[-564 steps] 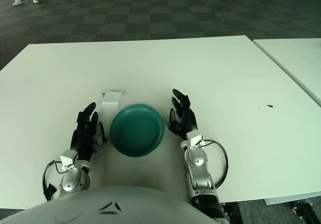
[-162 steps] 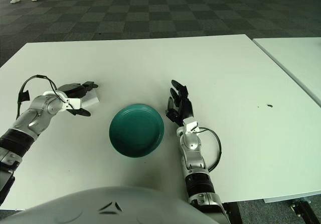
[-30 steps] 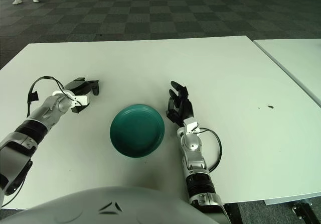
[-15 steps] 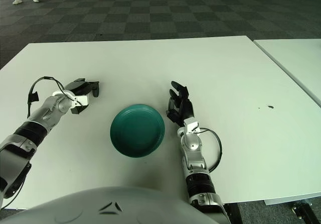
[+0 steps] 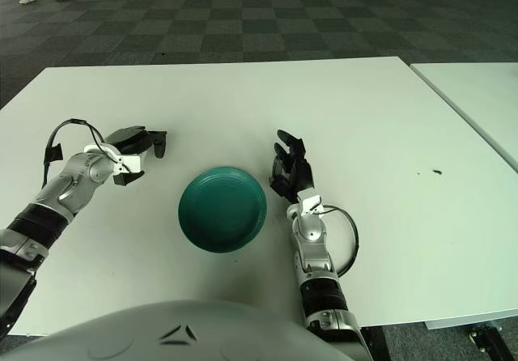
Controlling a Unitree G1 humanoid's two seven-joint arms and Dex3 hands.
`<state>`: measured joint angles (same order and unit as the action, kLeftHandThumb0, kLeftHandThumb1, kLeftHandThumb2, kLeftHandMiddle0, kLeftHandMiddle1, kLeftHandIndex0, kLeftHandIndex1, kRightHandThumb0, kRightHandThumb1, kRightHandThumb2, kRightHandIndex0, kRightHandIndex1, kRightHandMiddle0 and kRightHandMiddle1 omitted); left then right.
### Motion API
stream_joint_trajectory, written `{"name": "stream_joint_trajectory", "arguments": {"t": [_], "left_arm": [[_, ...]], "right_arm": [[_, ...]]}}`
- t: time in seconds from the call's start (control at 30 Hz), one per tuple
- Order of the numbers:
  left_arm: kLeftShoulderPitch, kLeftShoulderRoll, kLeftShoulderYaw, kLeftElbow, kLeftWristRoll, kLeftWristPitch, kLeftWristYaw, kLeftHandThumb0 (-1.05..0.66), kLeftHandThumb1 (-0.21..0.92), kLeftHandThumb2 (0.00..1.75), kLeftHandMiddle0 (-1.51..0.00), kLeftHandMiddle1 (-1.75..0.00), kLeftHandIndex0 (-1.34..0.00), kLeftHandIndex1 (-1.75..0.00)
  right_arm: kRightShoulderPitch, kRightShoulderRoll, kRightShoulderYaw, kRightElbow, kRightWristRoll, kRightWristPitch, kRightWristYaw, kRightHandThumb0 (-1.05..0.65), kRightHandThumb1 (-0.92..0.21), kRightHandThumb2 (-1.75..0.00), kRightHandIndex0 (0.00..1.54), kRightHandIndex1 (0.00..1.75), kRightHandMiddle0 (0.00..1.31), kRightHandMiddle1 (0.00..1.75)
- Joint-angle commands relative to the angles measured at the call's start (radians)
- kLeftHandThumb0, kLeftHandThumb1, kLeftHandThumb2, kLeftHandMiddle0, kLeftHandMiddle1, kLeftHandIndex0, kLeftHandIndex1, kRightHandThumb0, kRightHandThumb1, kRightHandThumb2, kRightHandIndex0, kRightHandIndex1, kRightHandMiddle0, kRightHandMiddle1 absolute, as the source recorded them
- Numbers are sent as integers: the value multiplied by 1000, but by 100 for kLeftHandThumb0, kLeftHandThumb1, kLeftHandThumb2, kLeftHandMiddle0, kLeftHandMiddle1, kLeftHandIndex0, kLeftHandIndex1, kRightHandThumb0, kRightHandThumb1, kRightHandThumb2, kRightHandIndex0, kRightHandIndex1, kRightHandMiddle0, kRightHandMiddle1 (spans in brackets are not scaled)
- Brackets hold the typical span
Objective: Put the charger into the plate.
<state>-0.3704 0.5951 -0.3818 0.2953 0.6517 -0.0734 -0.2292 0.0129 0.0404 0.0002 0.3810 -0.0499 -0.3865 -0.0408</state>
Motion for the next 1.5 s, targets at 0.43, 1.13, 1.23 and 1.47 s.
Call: {"name": "stream_joint_trajectory", "arguments": {"t": [0.43, 1.13, 1.23, 1.47], "left_arm": [[24, 51, 85, -343, 15, -22, -53, 0, 21, 143, -69, -169, -48, -175], [64, 4, 73, -481, 28, -75, -71, 0, 13, 153, -73, -174, -53, -175], [69, 4, 77, -493, 28, -81, -77, 0, 13, 153, -73, -173, -53, -175], [77, 3, 85, -505, 26, -72, -93, 0, 11, 155, -75, -172, -55, -175]], "right_arm": [[90, 16, -9, 187, 13, 106, -1, -68, -92, -87, 42, 1, 0, 76], [90, 30, -10, 189, 17, 103, -1, -67, -92, -88, 45, 2, 0, 78], [91, 31, -10, 187, 17, 103, -2, -67, -92, -88, 45, 2, 0, 78], [91, 33, -13, 186, 22, 103, 0, -67, -92, -88, 45, 2, 0, 79]]}}
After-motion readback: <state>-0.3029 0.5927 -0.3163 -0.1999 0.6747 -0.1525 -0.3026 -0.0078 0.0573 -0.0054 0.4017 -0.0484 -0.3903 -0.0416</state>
